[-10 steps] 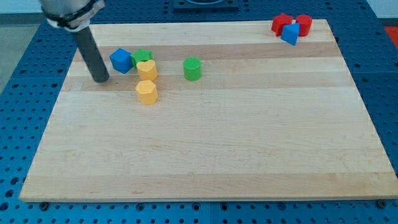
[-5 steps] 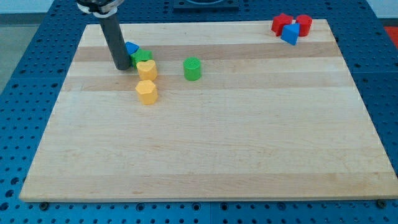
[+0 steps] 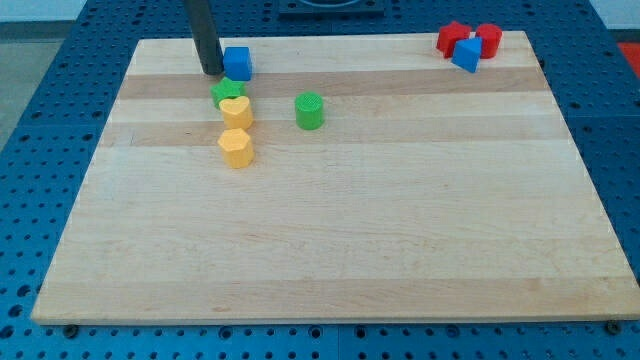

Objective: Slide the blue cube to the top center

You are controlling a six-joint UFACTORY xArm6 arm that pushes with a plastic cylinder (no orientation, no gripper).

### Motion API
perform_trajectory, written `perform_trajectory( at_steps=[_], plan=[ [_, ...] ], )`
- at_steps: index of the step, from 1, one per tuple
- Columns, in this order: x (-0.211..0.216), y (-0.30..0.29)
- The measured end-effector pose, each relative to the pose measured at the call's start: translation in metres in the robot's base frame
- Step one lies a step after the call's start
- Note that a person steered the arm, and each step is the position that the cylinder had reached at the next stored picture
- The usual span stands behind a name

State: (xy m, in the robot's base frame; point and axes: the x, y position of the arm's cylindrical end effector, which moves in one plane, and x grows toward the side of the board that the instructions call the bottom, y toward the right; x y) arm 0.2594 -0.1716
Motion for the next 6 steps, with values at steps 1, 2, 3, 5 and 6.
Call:
perform_trajectory(
  at_steps=[1,2,3,5,6],
  plan=[
    [0.000,0.000],
    [0.000,0.009],
    [0.000,0.037],
    [0.000,0.091],
    [0.000,0.072]
  ],
)
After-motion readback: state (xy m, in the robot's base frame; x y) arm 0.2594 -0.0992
